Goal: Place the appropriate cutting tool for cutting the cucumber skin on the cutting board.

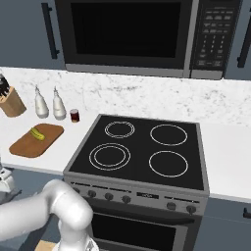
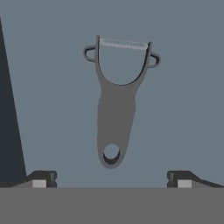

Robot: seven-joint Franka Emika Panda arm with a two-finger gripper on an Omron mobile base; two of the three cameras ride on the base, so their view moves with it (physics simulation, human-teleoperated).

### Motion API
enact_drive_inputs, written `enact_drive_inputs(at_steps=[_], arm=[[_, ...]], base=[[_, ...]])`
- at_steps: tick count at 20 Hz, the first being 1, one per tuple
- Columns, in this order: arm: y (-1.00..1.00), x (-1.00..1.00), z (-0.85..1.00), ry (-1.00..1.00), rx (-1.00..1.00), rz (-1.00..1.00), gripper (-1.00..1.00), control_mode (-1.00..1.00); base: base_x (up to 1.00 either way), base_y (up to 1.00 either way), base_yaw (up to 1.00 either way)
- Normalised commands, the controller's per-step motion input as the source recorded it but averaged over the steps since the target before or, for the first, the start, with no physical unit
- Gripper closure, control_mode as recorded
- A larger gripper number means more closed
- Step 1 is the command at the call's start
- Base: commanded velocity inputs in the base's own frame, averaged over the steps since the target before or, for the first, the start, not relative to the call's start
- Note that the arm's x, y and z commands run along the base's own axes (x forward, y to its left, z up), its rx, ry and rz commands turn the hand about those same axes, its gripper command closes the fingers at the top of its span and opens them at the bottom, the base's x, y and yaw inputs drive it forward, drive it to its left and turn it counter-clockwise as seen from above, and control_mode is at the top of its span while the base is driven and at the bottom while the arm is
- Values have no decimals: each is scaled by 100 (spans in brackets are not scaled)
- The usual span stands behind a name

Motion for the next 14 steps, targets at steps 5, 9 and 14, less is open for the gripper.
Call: enact_drive_inputs(at_steps=[5, 9, 14], arm=[[-7, 1, -32, -9, 0, -4, -100, -100], [-12, 7, -29, -1, 0, -3, -100, -100], [-5, 10, -26, 0, 0, -2, -100, -100]], base=[[0, 0, 0], [0, 0, 0], [0, 0, 0]])
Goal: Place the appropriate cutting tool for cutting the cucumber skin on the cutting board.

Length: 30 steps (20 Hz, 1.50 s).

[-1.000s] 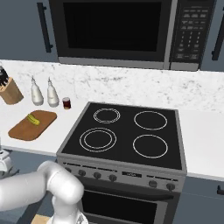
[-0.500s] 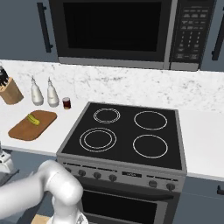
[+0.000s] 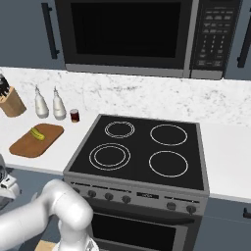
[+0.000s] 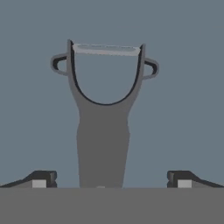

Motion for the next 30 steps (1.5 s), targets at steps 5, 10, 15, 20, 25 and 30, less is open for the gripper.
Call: enact_drive_inputs(at_steps=[5, 10, 15, 20, 25, 30], arm=[[0, 11, -22, 0, 0, 0, -100, -100], [4, 0, -29, 0, -3, 0, -100, -100], [2, 0, -37, 0, -4, 0, 100, -100], [2, 0, -33, -1, -2, 0, 100, -100], [-2, -16, -8, -9, 1, 0, 100, -100], [-46, -48, 61, -7, 3, -11, 100, -100]], base=[[0, 0, 0], [0, 0, 0], [0, 0, 0], [0, 0, 0], [0, 0, 0], [0, 0, 0]])
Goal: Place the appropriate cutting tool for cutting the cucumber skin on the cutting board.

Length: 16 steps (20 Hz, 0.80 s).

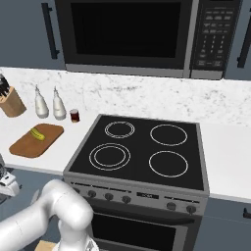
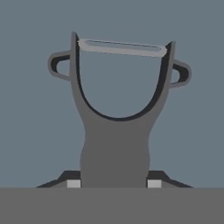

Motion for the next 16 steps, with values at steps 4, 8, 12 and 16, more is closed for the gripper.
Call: enact_drive_inputs(at_steps=[4, 8, 12, 16], arm=[[-36, -48, 99, -6, 1, -13, 100, -100], [-28, -48, 100, -4, 0, -9, 100, -100], [-15, -63, 100, -5, 0, -6, 100, -100], [-18, -36, 100, -14, 0, -9, 100, -100]], base=[[0, 0, 0], [0, 0, 0], [0, 0, 0], [0, 0, 0]])
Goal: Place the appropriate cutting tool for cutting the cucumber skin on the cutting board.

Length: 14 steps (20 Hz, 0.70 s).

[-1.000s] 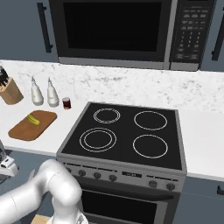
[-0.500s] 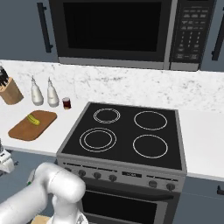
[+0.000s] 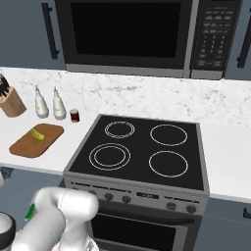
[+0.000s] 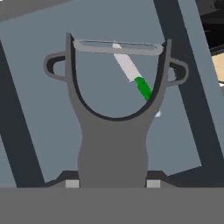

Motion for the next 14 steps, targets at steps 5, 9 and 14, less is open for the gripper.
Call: enact_drive_inputs(at_steps=[5, 9, 14], arm=[[-13, -11, 100, -24, 0, -13, 100, -100], [-4, 1, 100, -30, 0, -13, 100, -100], [0, 27, 94, -22, 0, -11, 100, -100]], base=[[0, 0, 0], [0, 0, 0], [0, 0, 0]])
